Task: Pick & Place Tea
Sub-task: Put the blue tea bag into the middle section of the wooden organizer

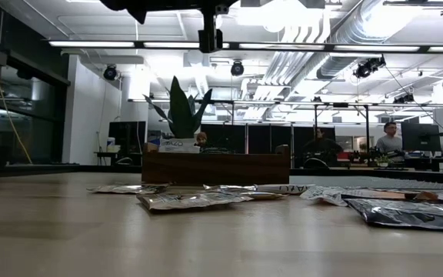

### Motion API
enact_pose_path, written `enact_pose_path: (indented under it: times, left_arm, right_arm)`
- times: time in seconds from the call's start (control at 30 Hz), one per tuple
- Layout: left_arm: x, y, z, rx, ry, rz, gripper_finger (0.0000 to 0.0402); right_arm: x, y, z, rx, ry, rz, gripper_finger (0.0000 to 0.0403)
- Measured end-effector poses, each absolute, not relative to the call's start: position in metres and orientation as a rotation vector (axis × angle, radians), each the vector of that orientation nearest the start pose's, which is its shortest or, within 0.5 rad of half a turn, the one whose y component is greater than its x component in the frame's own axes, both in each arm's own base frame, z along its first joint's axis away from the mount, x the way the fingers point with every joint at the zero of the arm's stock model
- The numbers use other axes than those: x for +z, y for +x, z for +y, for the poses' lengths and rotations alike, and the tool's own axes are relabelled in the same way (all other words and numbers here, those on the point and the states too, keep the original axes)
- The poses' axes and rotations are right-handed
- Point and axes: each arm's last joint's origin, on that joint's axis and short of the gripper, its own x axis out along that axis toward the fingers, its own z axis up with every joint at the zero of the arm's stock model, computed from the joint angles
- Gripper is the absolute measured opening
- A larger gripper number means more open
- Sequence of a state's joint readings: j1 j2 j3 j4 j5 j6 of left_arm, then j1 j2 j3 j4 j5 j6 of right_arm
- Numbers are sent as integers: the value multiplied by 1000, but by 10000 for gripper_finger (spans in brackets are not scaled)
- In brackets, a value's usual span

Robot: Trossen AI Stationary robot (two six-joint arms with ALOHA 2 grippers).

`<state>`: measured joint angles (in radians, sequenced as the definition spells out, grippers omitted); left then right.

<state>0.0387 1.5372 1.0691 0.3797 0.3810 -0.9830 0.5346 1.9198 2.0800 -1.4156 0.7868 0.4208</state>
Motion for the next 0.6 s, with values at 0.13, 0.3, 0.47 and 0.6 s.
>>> enact_pose_path:
  times: [0.13, 0.3, 0.47, 0.6]
  left_arm:
    - [301, 351, 3, -251, -956, 241, 6]
    - [301, 351, 3, -250, -926, 241, 4]
    - [300, 351, 4, -238, -902, 235, 2]
    - [300, 352, 6, -200, -879, 216, 1]
  right_arm:
    - [366, 329, 171, -448, -288, 891, 0]
    - [366, 329, 171, -491, -177, 867, 0]
    - [367, 327, 172, -513, -22, 858, 4]
    - [370, 325, 174, -507, 89, 851, 28]
